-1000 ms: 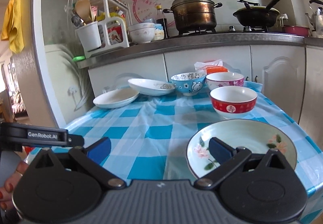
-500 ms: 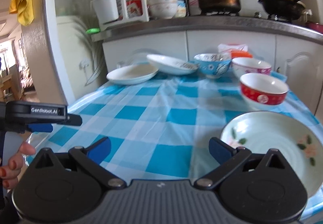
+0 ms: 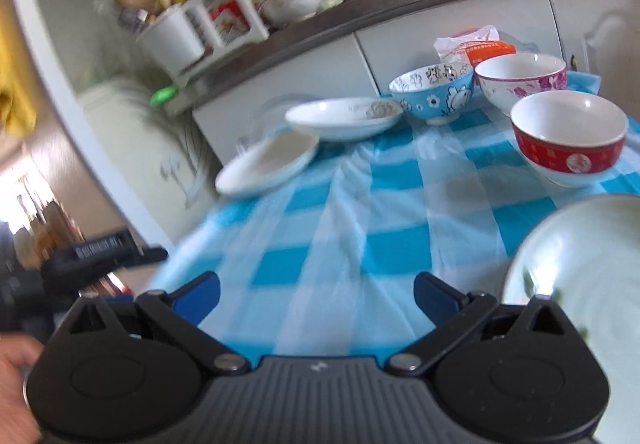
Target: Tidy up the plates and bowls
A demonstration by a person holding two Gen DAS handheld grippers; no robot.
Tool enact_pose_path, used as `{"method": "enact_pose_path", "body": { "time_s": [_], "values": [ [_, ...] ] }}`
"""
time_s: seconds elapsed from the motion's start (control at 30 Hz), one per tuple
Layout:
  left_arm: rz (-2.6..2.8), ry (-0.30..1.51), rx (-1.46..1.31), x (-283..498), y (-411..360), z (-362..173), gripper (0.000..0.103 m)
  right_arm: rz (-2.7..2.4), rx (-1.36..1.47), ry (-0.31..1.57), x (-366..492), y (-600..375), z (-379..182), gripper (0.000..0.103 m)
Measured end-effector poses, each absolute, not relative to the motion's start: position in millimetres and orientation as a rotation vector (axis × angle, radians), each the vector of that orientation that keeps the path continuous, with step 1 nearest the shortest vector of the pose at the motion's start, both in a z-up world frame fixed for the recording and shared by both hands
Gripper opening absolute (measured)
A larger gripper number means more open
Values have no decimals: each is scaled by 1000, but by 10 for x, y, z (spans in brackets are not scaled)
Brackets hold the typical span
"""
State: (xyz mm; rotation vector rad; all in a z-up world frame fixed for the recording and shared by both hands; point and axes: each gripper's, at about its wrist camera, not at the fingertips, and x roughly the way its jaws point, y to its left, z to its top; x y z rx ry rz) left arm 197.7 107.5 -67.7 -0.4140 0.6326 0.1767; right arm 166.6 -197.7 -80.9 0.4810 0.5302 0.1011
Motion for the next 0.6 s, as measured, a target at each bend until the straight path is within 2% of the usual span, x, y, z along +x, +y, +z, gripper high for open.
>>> {"method": "enact_pose_path", "body": {
  "time_s": [0.2, 0.4, 0.57, 0.6],
  "values": [
    [231, 598, -536, 2332, 1163, -687, 103, 118, 576, 468, 2067, -2121, -735, 102],
    [276, 574, -537, 2458, 1198, -780, 103, 213, 522, 469, 2564, -1979, -733, 92],
    [291, 548, -516, 2525, 1234, -787, 103, 292, 520, 502, 2995, -1755, -793, 78],
    [294, 544, -504, 2540, 1236, -784, 103, 295, 527, 510, 3083, -1735, -812, 72]
  ]
}}
